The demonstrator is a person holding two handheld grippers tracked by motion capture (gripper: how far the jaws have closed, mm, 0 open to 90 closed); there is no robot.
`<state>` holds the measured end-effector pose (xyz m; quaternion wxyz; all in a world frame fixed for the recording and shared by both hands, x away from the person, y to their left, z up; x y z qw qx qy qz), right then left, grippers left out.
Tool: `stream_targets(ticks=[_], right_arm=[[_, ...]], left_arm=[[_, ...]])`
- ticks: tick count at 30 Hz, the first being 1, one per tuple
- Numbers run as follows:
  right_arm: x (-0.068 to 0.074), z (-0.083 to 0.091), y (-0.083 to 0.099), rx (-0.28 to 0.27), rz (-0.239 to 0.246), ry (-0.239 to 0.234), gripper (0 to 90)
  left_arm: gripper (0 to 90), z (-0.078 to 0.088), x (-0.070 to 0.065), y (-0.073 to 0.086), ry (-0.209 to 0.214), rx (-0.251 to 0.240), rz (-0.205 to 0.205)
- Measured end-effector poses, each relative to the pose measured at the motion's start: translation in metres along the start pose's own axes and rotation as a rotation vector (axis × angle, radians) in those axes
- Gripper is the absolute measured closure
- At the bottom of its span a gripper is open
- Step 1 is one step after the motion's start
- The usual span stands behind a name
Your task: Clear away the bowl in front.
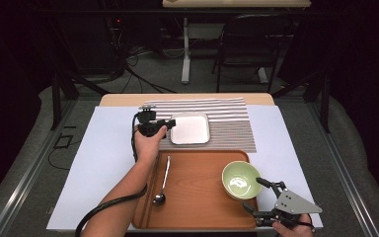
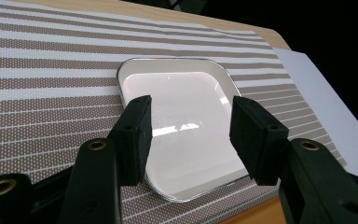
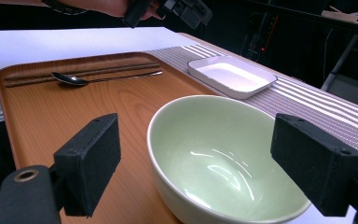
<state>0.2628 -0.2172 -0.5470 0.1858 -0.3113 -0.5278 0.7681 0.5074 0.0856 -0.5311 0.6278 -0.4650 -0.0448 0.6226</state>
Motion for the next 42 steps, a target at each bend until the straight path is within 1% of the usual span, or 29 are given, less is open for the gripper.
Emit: stream_targets(ticks=[2,4,9,10,15,18,24,27,30,36,41,42], right_arm=[[0.000,0.000,0.000,0.000,0.001,-0.001,15.3],[0.000,-0.001,0.000,0.002,0.003,-0.002,15.4],[0.000,0.000,0.001,0.002,0.001,-0.002,15.4],[0.000,0.000,0.000,0.001,0.002,-0.002,15.3],[0.000,0.000,0.000,0.000,0.002,-0.002,15.4],[0.000,0.000,0.000,0.001,0.002,-0.002,15.4],[0.000,0.000,0.000,0.001,0.003,-0.003,15.4],[0.000,0.000,0.000,0.000,0.000,-0.002,15.4],[0.000,0.000,0.000,0.000,0.001,-0.003,15.4],[0.000,0.000,0.000,-0.002,-0.001,-0.002,15.3],[0.000,0.000,0.000,-0.002,-0.001,-0.002,15.3],[0.000,0.000,0.000,-0.003,-0.002,0.000,15.4]], left_arm=[[47.7,-0.002,0.001,-0.001,-0.004,0.010,-0.003],[47.7,-0.002,0.003,-0.002,-0.012,0.006,-0.005],[48.0,-0.004,0.009,-0.006,-0.029,0.007,0.007],[48.4,-0.005,0.011,-0.007,-0.030,0.014,0.016],[52.0,-0.009,0.015,-0.007,-0.036,0.020,0.026],[55.3,-0.012,0.017,-0.007,-0.034,0.025,0.042],[60.0,-0.018,0.019,-0.012,-0.037,0.021,0.032],[62.1,-0.021,0.020,-0.012,-0.050,0.024,0.029],[63.8,-0.025,0.023,-0.011,-0.067,0.027,0.043],[66.0,-0.031,0.031,-0.009,-0.086,0.038,0.066],[66.9,-0.037,0.039,-0.004,-0.103,0.056,0.089],[67.0,-0.039,0.041,-0.004,-0.105,0.068,0.093]])
Point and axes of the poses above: each handheld gripper's, and its own axes: z roughly backward along the jaws, y roughly out of its underside, x roughly to its left, the point moved 7 cm from there along -z, roughly forward along the jaws, and after that the axes turned 9 degrees about z, right-handed, at the moved point
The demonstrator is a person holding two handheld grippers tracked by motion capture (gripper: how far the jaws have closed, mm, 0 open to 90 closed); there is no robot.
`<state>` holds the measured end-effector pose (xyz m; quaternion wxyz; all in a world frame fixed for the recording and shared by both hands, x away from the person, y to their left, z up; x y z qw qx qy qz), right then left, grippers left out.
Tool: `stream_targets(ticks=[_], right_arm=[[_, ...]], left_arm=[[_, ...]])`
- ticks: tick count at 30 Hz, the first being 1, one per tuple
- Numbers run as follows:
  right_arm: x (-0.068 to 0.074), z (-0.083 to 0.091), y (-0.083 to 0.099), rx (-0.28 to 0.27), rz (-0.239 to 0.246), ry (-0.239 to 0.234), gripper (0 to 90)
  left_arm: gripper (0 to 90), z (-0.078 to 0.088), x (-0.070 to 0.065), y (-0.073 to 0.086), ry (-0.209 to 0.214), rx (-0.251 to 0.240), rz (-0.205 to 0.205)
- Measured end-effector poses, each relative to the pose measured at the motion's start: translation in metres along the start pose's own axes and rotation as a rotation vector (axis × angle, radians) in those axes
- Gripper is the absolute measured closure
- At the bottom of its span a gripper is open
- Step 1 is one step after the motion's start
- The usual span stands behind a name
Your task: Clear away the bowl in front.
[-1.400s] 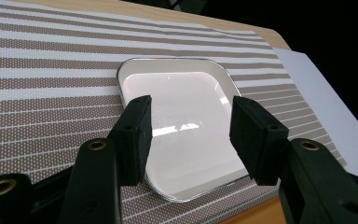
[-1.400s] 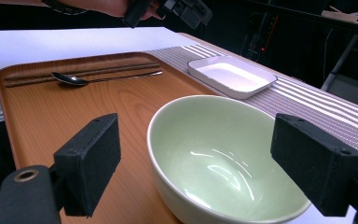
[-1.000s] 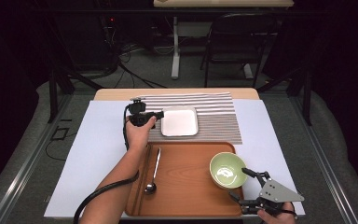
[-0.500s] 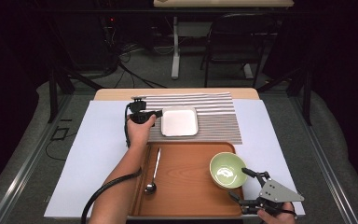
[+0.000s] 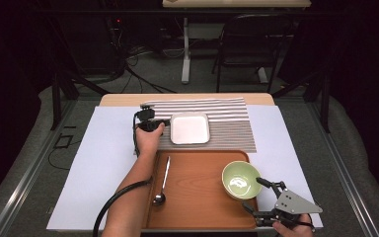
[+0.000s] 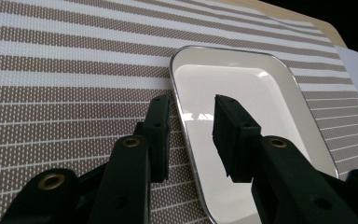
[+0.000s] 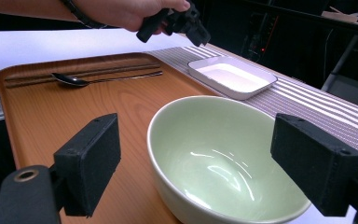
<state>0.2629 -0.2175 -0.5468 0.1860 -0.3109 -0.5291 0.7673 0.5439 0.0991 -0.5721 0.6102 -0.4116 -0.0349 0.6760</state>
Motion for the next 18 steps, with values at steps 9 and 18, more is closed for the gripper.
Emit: stream_targets(ticks=[9,18], right_arm=[[-0.003,0.003,0.003,0.011,-0.007,0.026,15.3],[-0.003,0.007,0.002,0.003,-0.006,0.026,15.4]], left_arm=[[69.0,-0.016,0.001,0.003,-0.014,0.054,0.009],[72.2,-0.026,0.002,0.007,-0.051,0.089,0.028]])
Point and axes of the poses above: each handheld gripper's, and its own axes: z roughly backward along the jaws, y roughly out of its underside, x roughly to its left, the point moved 7 cm from there along -z, roughly forward along the jaws, and after that the axes turned 9 degrees about z, right-handed, at the moved point
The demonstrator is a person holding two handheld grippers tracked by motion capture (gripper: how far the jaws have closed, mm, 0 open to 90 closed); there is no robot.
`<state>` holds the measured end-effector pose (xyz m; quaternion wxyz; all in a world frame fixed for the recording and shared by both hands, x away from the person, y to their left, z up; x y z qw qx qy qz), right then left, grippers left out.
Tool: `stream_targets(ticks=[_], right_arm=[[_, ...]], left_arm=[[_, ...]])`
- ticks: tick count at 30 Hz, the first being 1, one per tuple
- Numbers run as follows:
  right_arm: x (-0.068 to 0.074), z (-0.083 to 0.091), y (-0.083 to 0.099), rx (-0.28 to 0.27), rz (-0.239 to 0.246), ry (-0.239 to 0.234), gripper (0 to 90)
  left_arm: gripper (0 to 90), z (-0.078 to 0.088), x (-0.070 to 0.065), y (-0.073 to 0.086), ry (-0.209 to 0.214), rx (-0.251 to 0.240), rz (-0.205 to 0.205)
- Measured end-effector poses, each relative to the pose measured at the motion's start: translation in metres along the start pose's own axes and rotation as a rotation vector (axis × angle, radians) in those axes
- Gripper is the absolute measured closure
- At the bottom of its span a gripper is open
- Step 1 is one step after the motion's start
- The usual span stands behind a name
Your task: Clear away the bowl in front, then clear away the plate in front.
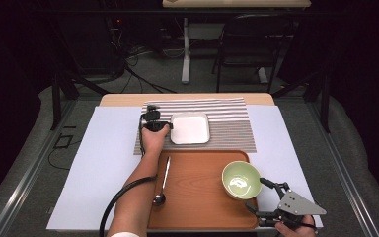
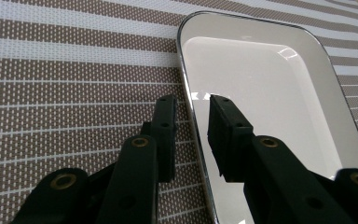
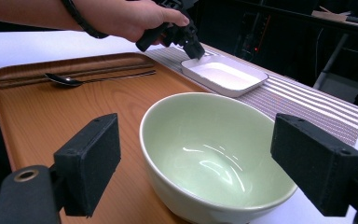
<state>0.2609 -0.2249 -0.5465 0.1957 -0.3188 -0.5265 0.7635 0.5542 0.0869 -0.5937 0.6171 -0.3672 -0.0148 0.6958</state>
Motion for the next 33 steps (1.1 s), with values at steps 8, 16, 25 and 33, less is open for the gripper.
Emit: stream_targets(ticks=[8,16,25,33], right_arm=[[0.000,0.000,0.000,0.002,-0.001,-0.002,15.3],[0.000,0.000,0.000,0.002,-0.001,0.000,15.4],[-0.001,0.000,0.000,-0.001,-0.003,0.001,15.4],[-0.001,0.000,0.000,0.002,-0.003,0.001,15.4]], left_arm=[[73.8,-0.003,0.000,-0.004,-0.002,0.017,0.023],[76.4,-0.006,0.002,-0.007,-0.008,0.045,0.056],[82.8,-0.010,-0.003,-0.005,-0.017,0.117,0.075],[85.3,-0.011,-0.003,-0.002,-0.029,0.186,0.097]])
Point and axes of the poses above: each handheld gripper's, and its own axes: z roughly backward along the jaws, y roughly out of its underside, x roughly to its left, the point moved 7 cm from there along -z, roughly forward along the jaws, and after that the axes turned 9 degrees about z, right-handed, at the moved point
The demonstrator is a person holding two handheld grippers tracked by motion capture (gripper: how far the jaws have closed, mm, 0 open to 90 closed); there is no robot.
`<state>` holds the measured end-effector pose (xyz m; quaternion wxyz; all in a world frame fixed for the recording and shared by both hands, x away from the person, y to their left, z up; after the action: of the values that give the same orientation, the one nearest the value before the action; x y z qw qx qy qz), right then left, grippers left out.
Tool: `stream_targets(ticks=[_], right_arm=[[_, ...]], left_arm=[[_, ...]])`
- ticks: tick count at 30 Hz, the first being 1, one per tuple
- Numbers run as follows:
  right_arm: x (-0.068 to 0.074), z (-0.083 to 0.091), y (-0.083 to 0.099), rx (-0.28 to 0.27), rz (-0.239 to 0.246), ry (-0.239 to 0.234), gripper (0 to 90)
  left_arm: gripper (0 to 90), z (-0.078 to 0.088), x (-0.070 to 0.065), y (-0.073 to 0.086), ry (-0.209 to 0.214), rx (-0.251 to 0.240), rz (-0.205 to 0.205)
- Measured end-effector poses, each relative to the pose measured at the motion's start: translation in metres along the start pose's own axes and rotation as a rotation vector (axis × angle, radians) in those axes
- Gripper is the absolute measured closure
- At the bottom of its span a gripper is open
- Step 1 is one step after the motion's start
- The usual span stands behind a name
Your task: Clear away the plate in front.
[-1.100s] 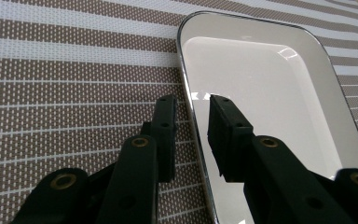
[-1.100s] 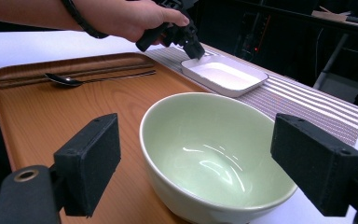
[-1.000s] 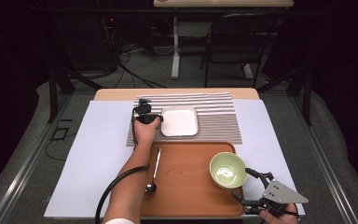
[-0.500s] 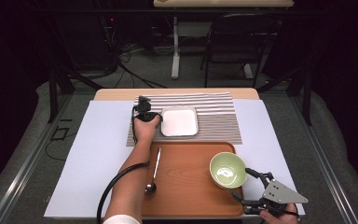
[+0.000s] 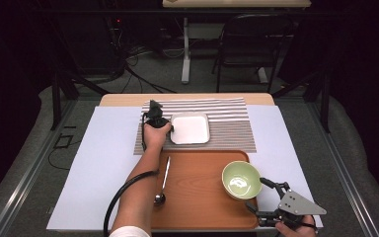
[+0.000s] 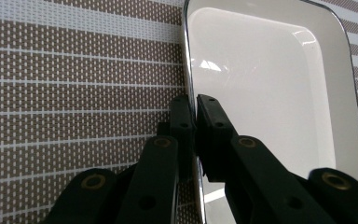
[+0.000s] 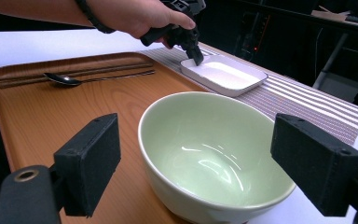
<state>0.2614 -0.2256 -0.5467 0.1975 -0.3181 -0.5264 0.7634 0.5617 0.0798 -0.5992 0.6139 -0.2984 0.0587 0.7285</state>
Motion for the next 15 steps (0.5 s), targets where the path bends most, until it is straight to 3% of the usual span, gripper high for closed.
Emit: stream_targets(ticks=[7,15], right_arm=[[0.0000,-0.0002,0.0001,0.001,-0.002,0.001,15.4],[-0.0005,-0.0018,0.0010,0.004,-0.001,-0.002,15.4]], left_arm=[[86.0,0.0007,-0.0010,-0.0014,-0.018,0.062,0.005],[88.4,-0.0017,-0.0039,-0.0028,0.001,0.074,0.044]])
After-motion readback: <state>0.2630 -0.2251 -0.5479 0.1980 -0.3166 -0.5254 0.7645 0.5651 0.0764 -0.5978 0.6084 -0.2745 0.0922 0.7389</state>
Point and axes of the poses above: each handheld gripper's, and its own axes: z roughly backward along the jaws, y roughly out of its underside, x roughly to its left, the point moved 7 cm from there along -z, roughly forward along the jaws, and after that the axes turned 9 degrees about z, right-handed, at the moved point
